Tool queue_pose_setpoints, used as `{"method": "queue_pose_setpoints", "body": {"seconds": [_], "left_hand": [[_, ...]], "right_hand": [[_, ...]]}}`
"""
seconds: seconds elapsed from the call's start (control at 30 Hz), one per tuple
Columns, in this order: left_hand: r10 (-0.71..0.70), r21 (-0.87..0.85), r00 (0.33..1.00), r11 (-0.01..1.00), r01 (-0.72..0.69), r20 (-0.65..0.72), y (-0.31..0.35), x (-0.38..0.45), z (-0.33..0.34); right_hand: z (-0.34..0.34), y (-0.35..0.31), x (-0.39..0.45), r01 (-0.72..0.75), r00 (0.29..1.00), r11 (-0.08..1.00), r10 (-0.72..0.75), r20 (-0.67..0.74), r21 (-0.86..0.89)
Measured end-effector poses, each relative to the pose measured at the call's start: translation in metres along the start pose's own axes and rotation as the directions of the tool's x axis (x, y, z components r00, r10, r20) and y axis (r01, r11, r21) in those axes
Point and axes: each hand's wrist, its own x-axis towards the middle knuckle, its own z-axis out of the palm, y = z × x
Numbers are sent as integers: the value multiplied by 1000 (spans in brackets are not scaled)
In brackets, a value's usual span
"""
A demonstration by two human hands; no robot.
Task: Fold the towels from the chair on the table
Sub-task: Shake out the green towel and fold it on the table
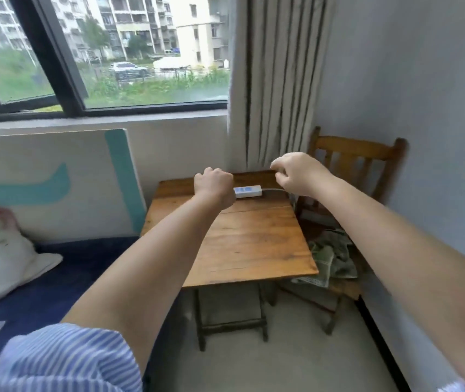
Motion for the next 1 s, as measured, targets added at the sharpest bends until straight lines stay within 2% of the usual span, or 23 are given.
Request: {"method": "queue_pose_setpoints", "body": {"seconds": [0.2, 0.4, 0.57, 0.67, 0.8, 1.0], "left_hand": [[126, -57, 992, 990, -126, -10, 119, 80, 3], [266, -81, 964, 961, -264, 14, 211, 147, 30], [345, -105, 932, 937, -334, 114, 269, 213, 71], [405, -135, 892, 914, -384, 202, 294, 251, 103], [486, -163, 800, 874, -459, 353, 321, 312, 158], [473, -216, 686, 877, -430, 554, 349, 358, 250]], "right_hand": [[-14, 145, -3, -136, 991, 990, 136, -10, -28], [12, 254, -3, -310, 950, 950, 311, 35, -37], [49, 329, 13, -431, 894, 902, 432, 116, -30], [74, 371, 26, -501, 854, 865, 498, 147, -20], [121, 428, 51, -617, 767, 787, 605, 214, -16], [208, 485, 56, -730, 625, 681, 698, 350, -55]]}}
